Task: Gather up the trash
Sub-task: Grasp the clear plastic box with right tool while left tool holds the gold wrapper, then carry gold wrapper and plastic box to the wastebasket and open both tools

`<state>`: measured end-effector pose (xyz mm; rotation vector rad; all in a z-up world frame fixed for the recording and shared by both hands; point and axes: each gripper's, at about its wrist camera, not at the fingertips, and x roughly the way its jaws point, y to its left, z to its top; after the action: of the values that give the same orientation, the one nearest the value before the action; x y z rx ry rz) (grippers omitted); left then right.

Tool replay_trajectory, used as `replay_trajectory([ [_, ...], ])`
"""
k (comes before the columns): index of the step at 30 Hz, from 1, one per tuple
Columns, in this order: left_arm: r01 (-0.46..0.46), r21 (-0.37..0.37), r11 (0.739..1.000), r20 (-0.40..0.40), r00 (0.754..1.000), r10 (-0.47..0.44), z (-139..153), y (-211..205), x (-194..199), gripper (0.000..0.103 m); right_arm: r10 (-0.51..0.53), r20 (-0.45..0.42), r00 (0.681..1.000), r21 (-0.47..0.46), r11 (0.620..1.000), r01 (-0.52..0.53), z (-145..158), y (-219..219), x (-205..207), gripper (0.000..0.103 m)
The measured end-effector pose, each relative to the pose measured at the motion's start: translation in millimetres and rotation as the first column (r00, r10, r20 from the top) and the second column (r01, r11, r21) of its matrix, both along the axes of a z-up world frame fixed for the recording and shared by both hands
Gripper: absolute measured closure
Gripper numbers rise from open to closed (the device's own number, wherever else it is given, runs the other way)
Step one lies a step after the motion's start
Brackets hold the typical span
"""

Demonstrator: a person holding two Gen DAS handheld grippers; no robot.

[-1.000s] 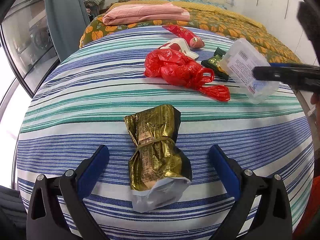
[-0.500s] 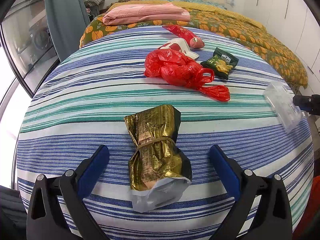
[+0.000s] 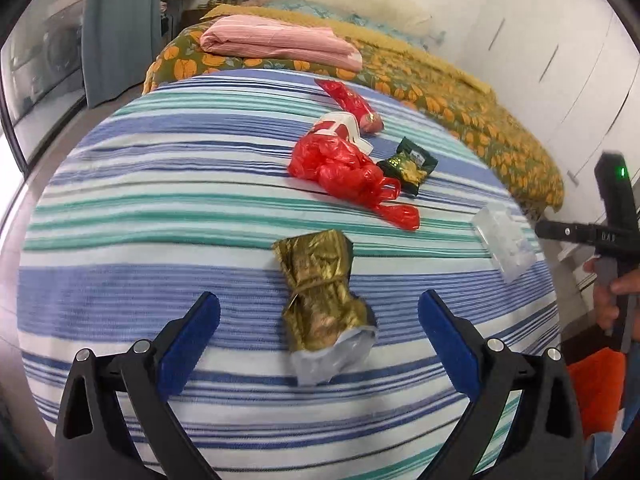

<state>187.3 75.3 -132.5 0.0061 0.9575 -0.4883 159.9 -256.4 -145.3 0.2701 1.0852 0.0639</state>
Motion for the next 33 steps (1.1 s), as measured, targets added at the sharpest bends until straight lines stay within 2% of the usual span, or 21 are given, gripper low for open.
replay_trajectory([
  [2, -0.007, 0.101, 0.995, 0.011, 1.000, 0.006, -3, -21, 5, 0.005, 0.020, -0.058, 0.998, -0.018, 1.000, -0.021, -7, 12, 10, 0.009],
  [3, -0.012, 0.128, 0.992, 0.007, 1.000, 0.012, -5, -24, 7, 0.005, 0.025, -0.068, 0.997, -0.040, 0.999, -0.027, -9, 19, 14, 0.009],
  [8, -0.049, 0.221, 0.974, -0.025, 0.998, 0.056, -19, -39, 15, 0.030, 0.084, -0.077, 0.994, -0.206, 0.974, -0.098, -14, 49, 20, 0.010],
  [9, -0.060, 0.237, 0.970, -0.014, 0.998, 0.065, -20, -39, 14, 0.032, 0.097, -0.076, 0.992, -0.231, 0.966, -0.112, -14, 52, 19, 0.018],
  [10, -0.069, 0.249, 0.966, -0.005, 0.997, 0.073, -20, -39, 13, 0.040, 0.100, -0.073, 0.992, -0.250, 0.961, -0.116, -14, 53, 18, 0.027],
  [11, -0.074, 0.242, 0.967, -0.001, 0.997, 0.076, -19, -37, 12, 0.053, 0.095, -0.070, 0.993, -0.261, 0.959, -0.110, -13, 51, 16, 0.042],
  [13, -0.082, 0.239, 0.968, 0.002, 0.996, 0.084, -17, -33, 10, 0.064, 0.095, -0.063, 0.993, -0.240, 0.965, -0.108, -11, 46, 12, 0.043],
  [18, -0.077, 0.163, 0.984, 0.009, 0.997, 0.076, -5, -31, -8, 0.068, 0.092, 0.019, 0.996, -0.157, 0.984, -0.088, 4, 18, -16, 0.043],
  [21, -0.039, 0.097, 0.995, 0.008, 0.999, 0.038, 6, -46, -27, 0.068, 0.069, 0.071, 0.995, -0.060, 0.996, -0.065, 15, -14, -42, 0.043],
  [24, 0.038, 0.070, 0.997, 0.025, 0.999, -0.040, 18, -80, -49, 0.068, 0.021, 0.093, 0.995, -0.029, 0.999, -0.018, 18, -54, -67, 0.043],
  [27, 0.130, 0.048, 0.990, 0.035, 0.991, -0.132, 30, -126, -69, 0.068, -0.070, 0.092, 0.993, -0.064, 0.995, 0.076, 11, -105, -91, 0.043],
  [30, 0.227, 0.018, 0.974, 0.027, 0.973, -0.228, 37, -180, -86, 0.068, -0.190, 0.080, 0.979, -0.081, 0.977, 0.197, -2, -165, -114, 0.043],
  [33, 0.336, -0.015, 0.942, 0.003, 0.942, -0.336, 39, -245, -106, 0.068, -0.264, 0.076, 0.961, -0.093, 0.958, 0.271, -14, -209, -134, 0.043],
])
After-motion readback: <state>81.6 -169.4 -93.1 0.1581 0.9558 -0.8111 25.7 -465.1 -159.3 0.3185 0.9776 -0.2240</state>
